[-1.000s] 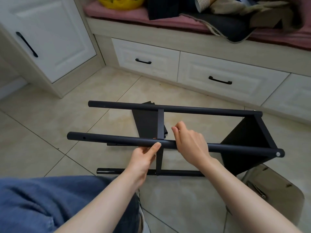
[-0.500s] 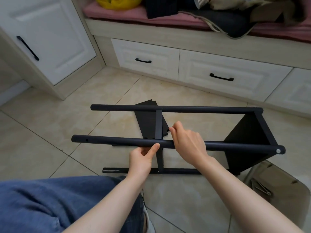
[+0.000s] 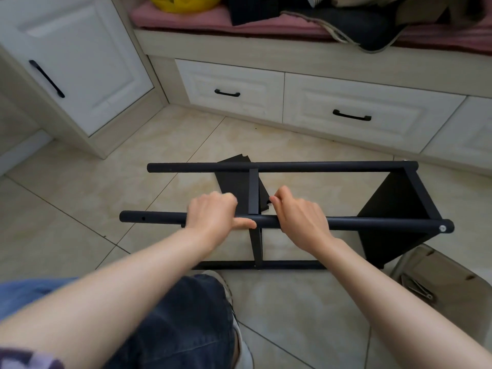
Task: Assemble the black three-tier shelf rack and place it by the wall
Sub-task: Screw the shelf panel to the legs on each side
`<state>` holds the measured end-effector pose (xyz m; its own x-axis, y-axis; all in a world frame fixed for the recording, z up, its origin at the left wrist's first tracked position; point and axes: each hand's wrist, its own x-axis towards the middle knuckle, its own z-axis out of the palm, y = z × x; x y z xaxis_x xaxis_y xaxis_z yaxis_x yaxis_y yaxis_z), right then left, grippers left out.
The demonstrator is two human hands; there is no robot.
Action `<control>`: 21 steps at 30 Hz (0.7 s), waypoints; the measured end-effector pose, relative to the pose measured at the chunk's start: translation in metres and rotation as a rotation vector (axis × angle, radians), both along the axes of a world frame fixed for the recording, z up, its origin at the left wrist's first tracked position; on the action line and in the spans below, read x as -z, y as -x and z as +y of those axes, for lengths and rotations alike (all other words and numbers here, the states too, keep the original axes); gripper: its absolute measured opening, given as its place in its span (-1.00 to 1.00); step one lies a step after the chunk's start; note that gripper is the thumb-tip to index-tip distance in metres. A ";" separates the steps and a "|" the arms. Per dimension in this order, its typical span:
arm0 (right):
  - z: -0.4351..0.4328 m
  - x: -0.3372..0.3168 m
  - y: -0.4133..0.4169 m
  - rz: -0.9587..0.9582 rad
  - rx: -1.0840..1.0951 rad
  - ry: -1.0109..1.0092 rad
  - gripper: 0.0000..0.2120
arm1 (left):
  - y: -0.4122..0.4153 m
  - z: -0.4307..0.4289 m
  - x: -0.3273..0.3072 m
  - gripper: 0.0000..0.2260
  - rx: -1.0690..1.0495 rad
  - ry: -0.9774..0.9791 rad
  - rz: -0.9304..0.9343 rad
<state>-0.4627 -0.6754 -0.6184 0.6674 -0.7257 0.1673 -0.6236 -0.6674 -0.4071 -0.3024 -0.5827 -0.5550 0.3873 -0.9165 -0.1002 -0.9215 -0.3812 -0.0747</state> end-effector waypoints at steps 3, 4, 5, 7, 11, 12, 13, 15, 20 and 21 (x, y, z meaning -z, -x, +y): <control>0.001 -0.003 0.001 0.004 -0.013 -0.049 -0.76 | -0.013 -0.017 -0.007 -0.42 0.372 -0.026 -0.200; 0.000 -0.003 0.001 0.000 -0.009 -0.074 -0.75 | -0.017 -0.021 -0.008 -0.41 0.469 -0.024 -0.240; 0.000 -0.004 0.001 -0.008 0.002 -0.106 -0.75 | -0.022 -0.023 -0.008 -0.37 0.530 -0.028 -0.254; -0.004 -0.006 0.000 -0.020 0.044 -0.205 -0.77 | -0.031 -0.024 -0.006 -0.25 0.588 -0.070 -0.223; -0.016 -0.012 -0.002 0.002 0.073 -0.426 -0.76 | -0.043 -0.020 0.007 -0.13 0.585 -0.190 -0.011; -0.019 -0.013 -0.003 -0.012 0.071 -0.461 -0.77 | -0.045 -0.020 0.011 -0.11 0.581 -0.202 0.036; -0.022 -0.014 -0.004 -0.037 0.069 -0.491 -0.76 | -0.047 -0.021 0.014 -0.10 0.588 -0.200 0.069; -0.027 -0.018 -0.010 -0.101 0.063 -0.530 -0.75 | -0.051 -0.023 0.016 -0.10 0.614 -0.180 0.101; -0.052 -0.030 -0.038 -0.161 0.069 -0.320 -0.77 | -0.055 -0.024 0.020 -0.12 0.644 -0.121 0.181; -0.057 -0.032 -0.045 -0.152 0.062 -0.267 -0.78 | -0.055 -0.024 0.020 -0.12 0.645 -0.109 0.208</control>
